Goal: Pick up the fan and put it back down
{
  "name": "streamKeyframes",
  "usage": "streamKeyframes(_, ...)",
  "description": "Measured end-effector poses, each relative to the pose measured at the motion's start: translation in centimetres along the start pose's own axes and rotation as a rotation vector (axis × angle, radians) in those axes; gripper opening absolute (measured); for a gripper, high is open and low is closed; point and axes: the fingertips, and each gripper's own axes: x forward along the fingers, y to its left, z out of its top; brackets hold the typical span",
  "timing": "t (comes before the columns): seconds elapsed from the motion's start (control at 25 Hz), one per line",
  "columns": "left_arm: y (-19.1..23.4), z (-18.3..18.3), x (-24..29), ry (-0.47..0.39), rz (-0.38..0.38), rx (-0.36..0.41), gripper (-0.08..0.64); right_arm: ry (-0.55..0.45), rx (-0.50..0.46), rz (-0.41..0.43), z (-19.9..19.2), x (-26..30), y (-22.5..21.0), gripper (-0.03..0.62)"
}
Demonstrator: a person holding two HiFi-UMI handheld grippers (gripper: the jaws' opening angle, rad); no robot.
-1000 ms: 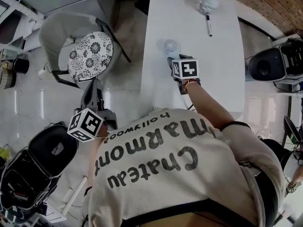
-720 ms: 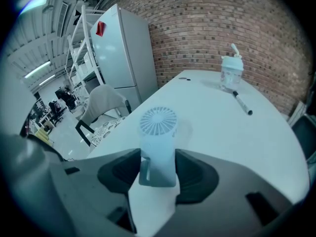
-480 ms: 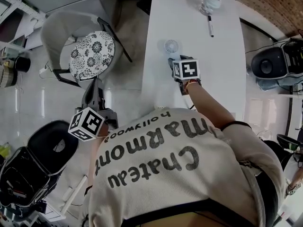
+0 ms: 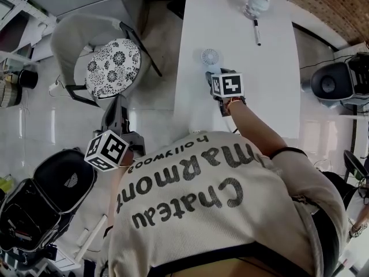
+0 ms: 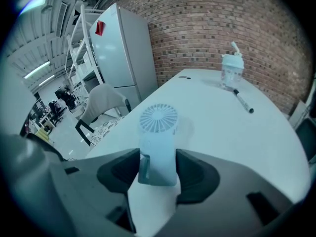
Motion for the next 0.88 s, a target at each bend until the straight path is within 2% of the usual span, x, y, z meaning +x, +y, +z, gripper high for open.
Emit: streamKeyframes(0.88, 0.33, -0.05, -0.72, -0.004, 0.006, -0.009, 0.0, 0.017, -0.068, -0.026, -0.13, 0.27, 0.38, 0.235)
